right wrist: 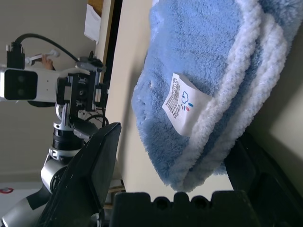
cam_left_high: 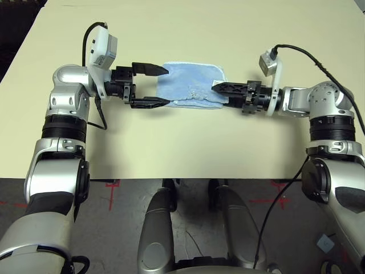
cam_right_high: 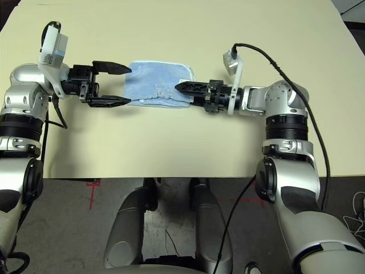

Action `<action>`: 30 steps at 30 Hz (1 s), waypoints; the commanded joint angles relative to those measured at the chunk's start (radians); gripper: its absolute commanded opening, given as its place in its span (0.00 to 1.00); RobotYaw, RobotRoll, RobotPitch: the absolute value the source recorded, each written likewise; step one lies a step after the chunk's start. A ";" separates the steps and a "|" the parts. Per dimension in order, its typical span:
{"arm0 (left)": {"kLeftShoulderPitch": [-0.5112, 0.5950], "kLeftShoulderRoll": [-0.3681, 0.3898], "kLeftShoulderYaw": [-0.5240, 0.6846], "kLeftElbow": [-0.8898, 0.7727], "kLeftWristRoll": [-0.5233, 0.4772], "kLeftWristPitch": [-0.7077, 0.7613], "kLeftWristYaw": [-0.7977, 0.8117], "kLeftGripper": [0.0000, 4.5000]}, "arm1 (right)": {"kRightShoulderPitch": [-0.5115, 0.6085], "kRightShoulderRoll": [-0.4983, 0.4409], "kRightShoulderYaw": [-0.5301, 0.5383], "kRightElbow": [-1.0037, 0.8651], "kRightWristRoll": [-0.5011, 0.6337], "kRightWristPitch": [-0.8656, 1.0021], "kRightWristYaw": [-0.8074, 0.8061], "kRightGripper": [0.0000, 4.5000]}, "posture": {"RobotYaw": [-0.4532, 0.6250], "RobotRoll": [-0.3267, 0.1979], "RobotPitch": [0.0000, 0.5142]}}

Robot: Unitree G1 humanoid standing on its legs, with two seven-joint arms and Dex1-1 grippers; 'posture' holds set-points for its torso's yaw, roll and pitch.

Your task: Fold the towel and set it aside.

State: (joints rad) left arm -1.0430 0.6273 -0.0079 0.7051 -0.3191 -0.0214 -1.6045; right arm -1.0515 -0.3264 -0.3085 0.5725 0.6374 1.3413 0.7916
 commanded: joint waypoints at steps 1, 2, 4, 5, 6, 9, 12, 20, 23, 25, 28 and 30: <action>0.029 0.012 0.000 -0.040 -0.013 0.011 -0.010 1.00 | 0.017 0.009 0.005 0.028 -0.007 -0.018 -0.036 0.96 | 0.43 0.62 0.73; 0.033 0.012 0.000 -0.045 -0.013 0.014 -0.010 1.00 | 0.018 0.011 0.001 0.028 -0.004 -0.025 -0.040 0.90 | 0.42 0.62 0.73; 0.038 0.010 0.000 -0.051 -0.013 0.018 -0.010 1.00 | 0.021 0.010 -0.001 0.028 -0.001 -0.037 -0.045 0.77 | 0.42 0.62 0.73; 0.039 0.009 -0.001 -0.053 -0.013 0.020 -0.010 1.00 | 0.022 0.008 -0.004 0.029 0.002 -0.040 -0.048 0.69 | 0.42 0.62 0.73; 0.041 0.009 -0.002 -0.055 -0.014 0.022 -0.010 1.00 | 0.025 0.007 -0.004 0.026 0.005 -0.042 -0.050 0.62 | 0.41 0.62 0.72; 0.045 0.006 -0.007 -0.060 -0.015 0.026 -0.010 1.00 | 0.031 0.002 -0.012 0.019 0.014 -0.049 -0.059 0.35 | 0.41 0.62 0.72; 0.047 0.006 -0.013 -0.061 -0.017 0.026 -0.010 1.00 | 0.036 0.001 -0.029 0.013 0.025 -0.062 -0.072 0.10 | 0.40 0.62 0.72; 0.045 0.011 -0.029 -0.051 -0.019 0.023 -0.010 1.00 | 0.026 -0.011 -0.110 0.032 0.044 -0.229 -0.121 0.01 | 0.39 0.62 0.71; 0.044 0.009 -0.031 -0.049 -0.019 0.021 -0.010 1.00 | 0.009 -0.023 -0.145 0.080 0.025 -0.403 -0.142 0.01 | 0.38 0.62 0.71; 0.043 0.006 -0.031 -0.047 -0.017 0.020 -0.010 1.00 | -0.014 -0.039 -0.177 0.136 0.011 -0.551 -0.161 0.01 | 0.38 0.62 0.71; 0.041 0.001 -0.027 -0.042 -0.015 0.021 -0.010 1.00 | -0.041 -0.061 -0.199 0.212 -0.005 -0.702 -0.173 0.01 | 0.37 0.62 0.70; 0.039 -0.010 -0.013 -0.036 -0.015 0.028 -0.003 1.00 | -0.060 -0.080 -0.226 0.275 -0.020 -0.842 -0.198 0.01 | 0.37 0.62 0.70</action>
State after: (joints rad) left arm -1.0110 0.6271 -0.0193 0.6709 -0.3295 0.0015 -1.6040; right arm -1.1107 -0.3870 -0.5039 0.7999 0.6341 0.6099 0.6148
